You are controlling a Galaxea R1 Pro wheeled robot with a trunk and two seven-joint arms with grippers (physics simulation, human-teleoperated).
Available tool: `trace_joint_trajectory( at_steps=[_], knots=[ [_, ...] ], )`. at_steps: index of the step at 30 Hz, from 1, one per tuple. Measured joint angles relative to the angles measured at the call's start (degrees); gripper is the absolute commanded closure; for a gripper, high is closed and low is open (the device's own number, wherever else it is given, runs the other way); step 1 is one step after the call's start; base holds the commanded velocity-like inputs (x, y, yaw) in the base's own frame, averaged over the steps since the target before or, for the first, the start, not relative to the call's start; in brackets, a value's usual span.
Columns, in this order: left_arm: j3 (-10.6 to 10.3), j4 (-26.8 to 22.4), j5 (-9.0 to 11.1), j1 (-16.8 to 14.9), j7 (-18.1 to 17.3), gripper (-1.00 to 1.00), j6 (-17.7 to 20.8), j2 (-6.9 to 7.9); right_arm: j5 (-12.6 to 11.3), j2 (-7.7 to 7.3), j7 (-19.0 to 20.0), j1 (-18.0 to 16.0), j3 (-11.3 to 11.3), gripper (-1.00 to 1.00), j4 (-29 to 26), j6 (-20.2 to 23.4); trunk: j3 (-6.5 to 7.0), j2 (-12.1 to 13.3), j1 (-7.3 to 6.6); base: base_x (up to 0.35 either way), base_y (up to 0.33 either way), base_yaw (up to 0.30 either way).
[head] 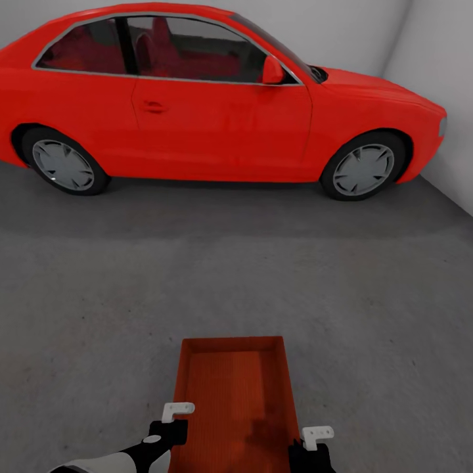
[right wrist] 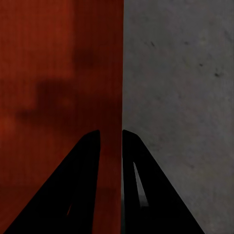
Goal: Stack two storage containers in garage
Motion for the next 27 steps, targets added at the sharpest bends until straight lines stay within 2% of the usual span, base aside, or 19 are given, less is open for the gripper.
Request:
trace_joint_trajectory(
  at_steps=[8,27],
  knots=[
    [-0.01,-0.02,0.0,0.0,0.01,1.0,0.01,0.0,0.01,0.0,0.0,0.0,-0.02,1.0,-0.01,0.0,-0.01,-0.01,0.01,0.0,0.0,0.0],
    [0.01,0.0,-0.01,0.0,0.0,1.0,0.0,0.0,0.02,0.0,0.0,0.0,0.0,1.0,0.0,0.01,-3.41,-7.62,4.17,0.0,0.0,0.0]
  ],
)
